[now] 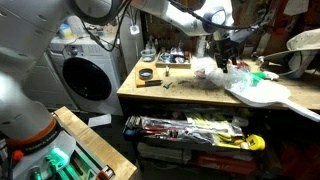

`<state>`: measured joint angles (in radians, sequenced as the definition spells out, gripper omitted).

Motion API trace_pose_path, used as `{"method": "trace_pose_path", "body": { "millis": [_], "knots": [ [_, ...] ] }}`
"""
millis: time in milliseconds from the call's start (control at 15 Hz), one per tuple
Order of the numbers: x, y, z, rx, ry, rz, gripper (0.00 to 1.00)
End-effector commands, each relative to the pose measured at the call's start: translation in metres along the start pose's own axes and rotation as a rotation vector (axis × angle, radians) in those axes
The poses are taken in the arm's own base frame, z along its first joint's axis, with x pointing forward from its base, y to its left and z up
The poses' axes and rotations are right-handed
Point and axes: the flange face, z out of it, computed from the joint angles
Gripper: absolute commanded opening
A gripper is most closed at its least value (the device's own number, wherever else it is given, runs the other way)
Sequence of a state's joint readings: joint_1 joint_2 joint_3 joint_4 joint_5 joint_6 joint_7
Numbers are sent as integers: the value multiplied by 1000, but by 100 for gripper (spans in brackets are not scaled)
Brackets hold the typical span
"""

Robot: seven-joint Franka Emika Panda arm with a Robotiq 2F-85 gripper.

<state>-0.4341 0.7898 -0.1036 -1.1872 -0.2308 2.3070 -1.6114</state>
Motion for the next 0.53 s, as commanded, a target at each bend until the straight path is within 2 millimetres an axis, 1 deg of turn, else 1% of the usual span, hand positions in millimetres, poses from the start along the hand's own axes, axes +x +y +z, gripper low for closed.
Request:
{"method": "trace_pose_path", "body": {
  "millis": [0,200,333,400,467],
  "knots": [
    [-8,9,14,24,23,-17,51],
    [-9,12,18,38,26,-17,27],
    [-9,14,18,50,27,-12,13],
    [-8,14,15,61,24,-4,5],
    [-8,15,13,75,21,7,1]
  ]
}}
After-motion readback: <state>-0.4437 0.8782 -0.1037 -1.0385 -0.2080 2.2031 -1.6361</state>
